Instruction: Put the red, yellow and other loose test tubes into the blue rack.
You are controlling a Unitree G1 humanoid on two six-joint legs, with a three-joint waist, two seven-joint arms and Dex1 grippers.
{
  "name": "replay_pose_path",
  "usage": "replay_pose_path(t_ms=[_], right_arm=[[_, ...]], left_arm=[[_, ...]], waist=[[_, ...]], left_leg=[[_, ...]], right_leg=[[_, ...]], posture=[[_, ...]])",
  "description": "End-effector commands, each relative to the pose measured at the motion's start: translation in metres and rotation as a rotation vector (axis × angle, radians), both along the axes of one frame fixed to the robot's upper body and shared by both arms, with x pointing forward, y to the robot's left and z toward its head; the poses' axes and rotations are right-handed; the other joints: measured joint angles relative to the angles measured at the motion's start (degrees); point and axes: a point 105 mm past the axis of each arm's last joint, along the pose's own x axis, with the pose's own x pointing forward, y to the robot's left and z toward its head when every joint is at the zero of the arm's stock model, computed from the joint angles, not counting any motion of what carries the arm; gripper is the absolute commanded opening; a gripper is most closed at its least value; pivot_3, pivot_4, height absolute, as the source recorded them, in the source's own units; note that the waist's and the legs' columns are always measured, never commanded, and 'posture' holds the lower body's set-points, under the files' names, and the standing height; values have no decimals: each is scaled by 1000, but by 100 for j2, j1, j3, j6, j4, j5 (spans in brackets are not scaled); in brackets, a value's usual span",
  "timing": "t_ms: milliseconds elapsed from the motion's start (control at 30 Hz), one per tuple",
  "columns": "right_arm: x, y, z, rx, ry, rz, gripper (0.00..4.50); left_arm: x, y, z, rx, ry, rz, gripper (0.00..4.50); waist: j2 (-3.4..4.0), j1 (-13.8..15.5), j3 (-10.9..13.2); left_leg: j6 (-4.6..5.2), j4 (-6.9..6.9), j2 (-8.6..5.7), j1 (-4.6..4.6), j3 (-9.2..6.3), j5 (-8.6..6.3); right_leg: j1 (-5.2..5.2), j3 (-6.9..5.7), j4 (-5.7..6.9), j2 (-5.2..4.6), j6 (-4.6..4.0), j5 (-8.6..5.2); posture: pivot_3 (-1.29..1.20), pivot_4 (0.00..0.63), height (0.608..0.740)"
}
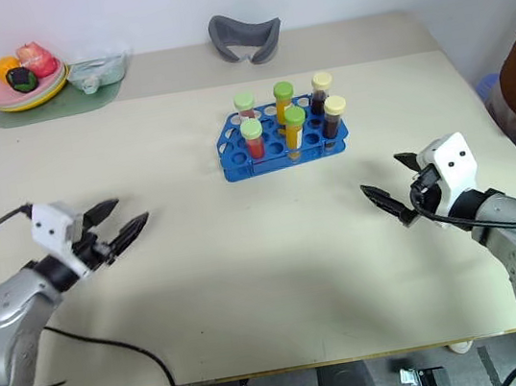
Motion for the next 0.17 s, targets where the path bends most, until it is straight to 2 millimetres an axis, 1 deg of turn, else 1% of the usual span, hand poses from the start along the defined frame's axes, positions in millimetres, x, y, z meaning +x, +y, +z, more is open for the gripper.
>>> replay_pose_path(t_ms=[33, 100, 167], right_arm=[[3, 4, 8, -17, -43, 31, 4500], [7, 10, 7, -14, -44, 50, 4500], [12, 10, 7, -10, -49, 51, 4500]], left_arm=[[-6, -2, 15, 1, -57, 5, 3254], [-7, -2, 14, -2, -59, 25, 3254], [-7, -5, 14, -7, -64, 31, 3254]], waist=[[0, 5, 0], [0, 3, 0], [0, -4, 0]], left_leg=[[0, 1, 0, 0, 0, 0], [0, 4, 0, 0, 2, 0], [0, 4, 1, 0, 1, 0]], right_leg=[[2, 0, 0, 0, 0, 0], [4, 1, -1, -2, 0, 0], [3, 1, 0, 1, 0, 0]], posture=[[0, 150, 740], [0, 150, 740], [0, 150, 740]])
